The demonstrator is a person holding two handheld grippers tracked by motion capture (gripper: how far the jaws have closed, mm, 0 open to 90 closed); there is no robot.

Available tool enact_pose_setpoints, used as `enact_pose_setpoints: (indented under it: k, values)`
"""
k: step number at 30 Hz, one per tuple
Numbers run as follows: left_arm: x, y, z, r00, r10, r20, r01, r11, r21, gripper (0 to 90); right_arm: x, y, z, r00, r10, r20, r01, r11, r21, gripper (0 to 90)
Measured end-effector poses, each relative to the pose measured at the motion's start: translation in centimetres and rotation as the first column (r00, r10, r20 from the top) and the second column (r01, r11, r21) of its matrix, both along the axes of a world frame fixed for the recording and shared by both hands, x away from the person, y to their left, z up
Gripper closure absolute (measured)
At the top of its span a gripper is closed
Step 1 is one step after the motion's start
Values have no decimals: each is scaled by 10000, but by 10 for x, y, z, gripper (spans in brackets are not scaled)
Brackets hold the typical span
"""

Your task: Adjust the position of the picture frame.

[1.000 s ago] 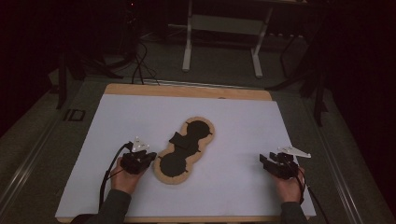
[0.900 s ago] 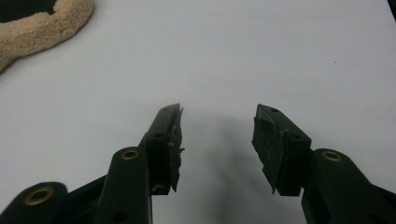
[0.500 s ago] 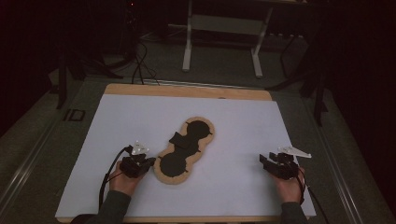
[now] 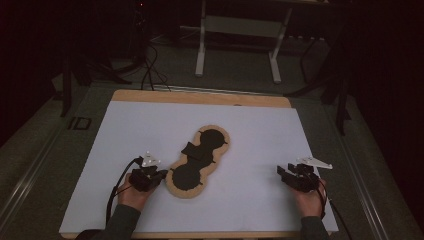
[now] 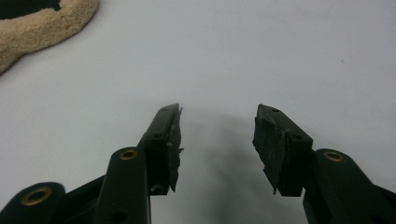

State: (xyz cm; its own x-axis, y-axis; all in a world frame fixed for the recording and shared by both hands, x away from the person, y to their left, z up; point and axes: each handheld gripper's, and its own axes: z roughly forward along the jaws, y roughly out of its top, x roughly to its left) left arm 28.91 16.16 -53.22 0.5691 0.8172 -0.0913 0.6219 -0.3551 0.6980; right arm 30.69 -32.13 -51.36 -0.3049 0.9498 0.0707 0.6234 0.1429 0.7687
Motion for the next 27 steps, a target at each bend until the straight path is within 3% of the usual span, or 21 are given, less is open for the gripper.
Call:
enact_pose_setpoints:
  k: [7,18,27]
  values:
    - [-4,-1,2,9998,-195,1,195,9991,-389,900,0,1,0,10000,52,-14,-52,10000,-52,504]
    - [-7,-6,3,9990,-438,50,439,9986,-284,900,0,1,0,10000,61,-26,-61,9999,-81,503]
    - [-12,-17,4,9953,-965,114,967,9951,-195,900,0,1,0,10000,85,-26,-85,9999,-75,502]
